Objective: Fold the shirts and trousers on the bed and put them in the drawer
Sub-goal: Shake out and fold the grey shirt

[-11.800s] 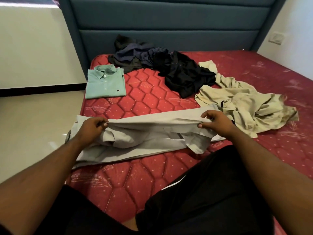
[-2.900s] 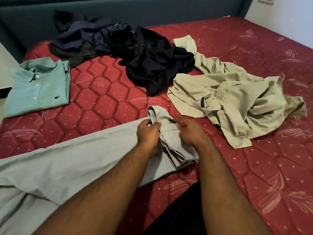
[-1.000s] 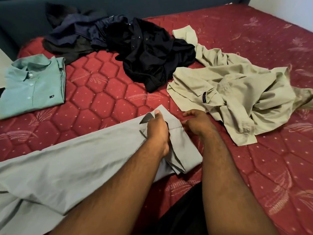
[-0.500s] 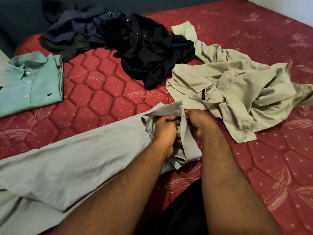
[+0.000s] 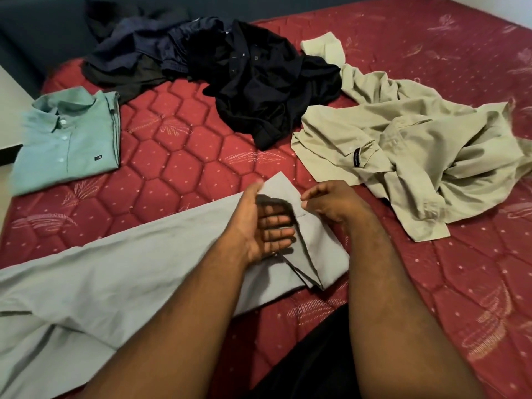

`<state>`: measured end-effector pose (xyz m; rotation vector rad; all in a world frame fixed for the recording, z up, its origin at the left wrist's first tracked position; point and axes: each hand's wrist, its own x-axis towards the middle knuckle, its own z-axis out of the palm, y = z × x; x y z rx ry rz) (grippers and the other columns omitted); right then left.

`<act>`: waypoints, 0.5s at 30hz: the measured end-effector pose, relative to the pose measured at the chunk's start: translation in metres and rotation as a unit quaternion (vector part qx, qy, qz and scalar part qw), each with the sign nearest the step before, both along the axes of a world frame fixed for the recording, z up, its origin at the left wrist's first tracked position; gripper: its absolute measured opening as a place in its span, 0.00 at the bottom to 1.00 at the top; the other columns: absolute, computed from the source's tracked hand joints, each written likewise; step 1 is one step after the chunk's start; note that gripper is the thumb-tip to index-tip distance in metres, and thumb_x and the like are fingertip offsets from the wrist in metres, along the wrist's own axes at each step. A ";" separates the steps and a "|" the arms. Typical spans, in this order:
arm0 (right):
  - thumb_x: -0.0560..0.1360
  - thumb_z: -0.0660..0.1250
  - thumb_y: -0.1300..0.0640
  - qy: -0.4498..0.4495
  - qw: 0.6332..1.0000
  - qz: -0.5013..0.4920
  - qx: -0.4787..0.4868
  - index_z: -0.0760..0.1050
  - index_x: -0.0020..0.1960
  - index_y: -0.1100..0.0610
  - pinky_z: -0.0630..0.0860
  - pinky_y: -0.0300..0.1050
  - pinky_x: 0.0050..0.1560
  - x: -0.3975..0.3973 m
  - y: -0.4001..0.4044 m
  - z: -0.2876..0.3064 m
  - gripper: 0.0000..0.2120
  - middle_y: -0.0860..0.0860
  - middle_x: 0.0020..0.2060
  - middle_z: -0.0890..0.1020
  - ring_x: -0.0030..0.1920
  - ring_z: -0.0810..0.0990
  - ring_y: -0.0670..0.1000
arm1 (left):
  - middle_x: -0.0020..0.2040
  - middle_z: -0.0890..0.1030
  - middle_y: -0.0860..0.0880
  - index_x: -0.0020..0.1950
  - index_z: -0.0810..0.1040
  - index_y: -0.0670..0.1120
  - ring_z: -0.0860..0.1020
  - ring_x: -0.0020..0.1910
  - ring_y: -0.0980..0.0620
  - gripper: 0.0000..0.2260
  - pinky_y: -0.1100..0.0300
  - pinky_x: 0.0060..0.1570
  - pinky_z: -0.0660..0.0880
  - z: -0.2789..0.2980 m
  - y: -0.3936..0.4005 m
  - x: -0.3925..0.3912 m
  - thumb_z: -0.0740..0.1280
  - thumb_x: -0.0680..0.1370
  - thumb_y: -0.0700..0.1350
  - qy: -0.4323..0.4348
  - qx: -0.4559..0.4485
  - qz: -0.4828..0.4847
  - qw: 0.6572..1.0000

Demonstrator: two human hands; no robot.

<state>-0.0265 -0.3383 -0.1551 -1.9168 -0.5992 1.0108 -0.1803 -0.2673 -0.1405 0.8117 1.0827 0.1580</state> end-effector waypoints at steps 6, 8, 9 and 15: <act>0.72 0.64 0.75 -0.067 0.995 0.061 -0.046 0.80 0.45 0.58 0.72 0.36 0.36 -0.005 0.000 -0.002 0.14 0.51 0.38 0.78 0.36 0.75 0.46 | 0.26 0.75 0.42 0.39 0.73 0.40 0.75 0.21 0.48 0.06 0.56 0.24 0.77 -0.024 -0.007 -0.003 0.69 0.75 0.34 0.099 0.121 0.070 0.985; 0.72 0.66 0.74 -0.053 0.997 0.053 -0.028 0.78 0.40 0.58 0.72 0.35 0.36 -0.004 -0.001 -0.001 0.12 0.52 0.34 0.77 0.35 0.75 0.47 | 0.28 0.76 0.40 0.38 0.73 0.41 0.75 0.22 0.47 0.08 0.54 0.25 0.78 -0.034 -0.009 -0.009 0.69 0.74 0.32 0.098 0.145 0.095 0.980; 0.72 0.66 0.73 -0.047 0.998 0.043 -0.019 0.77 0.38 0.57 0.72 0.33 0.34 -0.004 -0.001 -0.001 0.12 0.52 0.33 0.77 0.34 0.74 0.47 | 0.30 0.76 0.40 0.38 0.73 0.41 0.75 0.24 0.46 0.08 0.53 0.26 0.79 -0.039 -0.009 -0.011 0.70 0.73 0.32 0.096 0.170 0.113 0.974; 0.75 0.65 0.68 -0.056 0.998 -0.027 0.007 0.75 0.42 0.58 0.70 0.33 0.31 -0.008 0.005 -0.003 0.08 0.51 0.34 0.77 0.34 0.73 0.46 | 0.49 0.78 0.43 0.66 0.66 0.52 0.75 0.27 0.46 0.28 0.51 0.28 0.78 -0.040 0.006 -0.008 0.75 0.71 0.39 0.058 0.180 0.215 0.958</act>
